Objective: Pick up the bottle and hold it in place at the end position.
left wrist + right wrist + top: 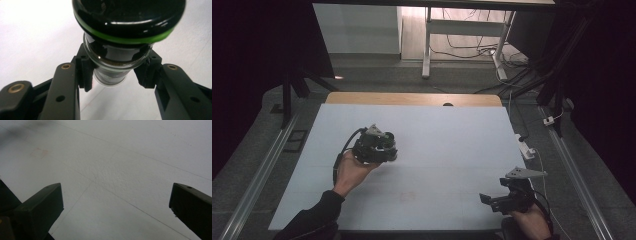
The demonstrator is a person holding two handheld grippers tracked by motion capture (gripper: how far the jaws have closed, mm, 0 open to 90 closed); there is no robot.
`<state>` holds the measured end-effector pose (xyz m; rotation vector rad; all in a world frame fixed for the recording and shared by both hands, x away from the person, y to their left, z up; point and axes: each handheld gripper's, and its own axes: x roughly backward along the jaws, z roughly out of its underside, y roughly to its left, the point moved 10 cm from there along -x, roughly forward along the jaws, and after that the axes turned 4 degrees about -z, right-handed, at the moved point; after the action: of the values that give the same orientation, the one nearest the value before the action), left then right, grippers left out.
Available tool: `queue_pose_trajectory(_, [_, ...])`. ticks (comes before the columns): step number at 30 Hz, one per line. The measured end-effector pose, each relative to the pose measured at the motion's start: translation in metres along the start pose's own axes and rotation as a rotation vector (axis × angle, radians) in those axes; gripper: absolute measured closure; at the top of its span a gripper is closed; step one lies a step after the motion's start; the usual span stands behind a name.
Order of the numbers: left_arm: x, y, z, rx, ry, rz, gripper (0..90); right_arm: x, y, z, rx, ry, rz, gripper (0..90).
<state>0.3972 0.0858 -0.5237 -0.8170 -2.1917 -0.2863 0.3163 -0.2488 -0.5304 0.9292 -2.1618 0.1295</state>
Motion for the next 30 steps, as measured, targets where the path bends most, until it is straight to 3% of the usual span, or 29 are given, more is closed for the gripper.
queue_pose_trajectory(10, [-0.025,-0.014,-0.021,-0.037,-0.001,0.016,53.2,0.000,0.000,0.000,-0.003,-0.002,-0.002,0.0])
queue_pose_trajectory(18, [-0.046,-0.019,-0.033,-0.038,-0.005,0.017,53.2,0.000,0.000,0.000,-0.002,0.000,-0.002,0.0])
queue_pose_trajectory(30, [-0.073,-0.021,-0.033,-0.047,0.011,0.005,53.2,0.000,0.000,0.000,0.001,0.001,-0.002,0.0])
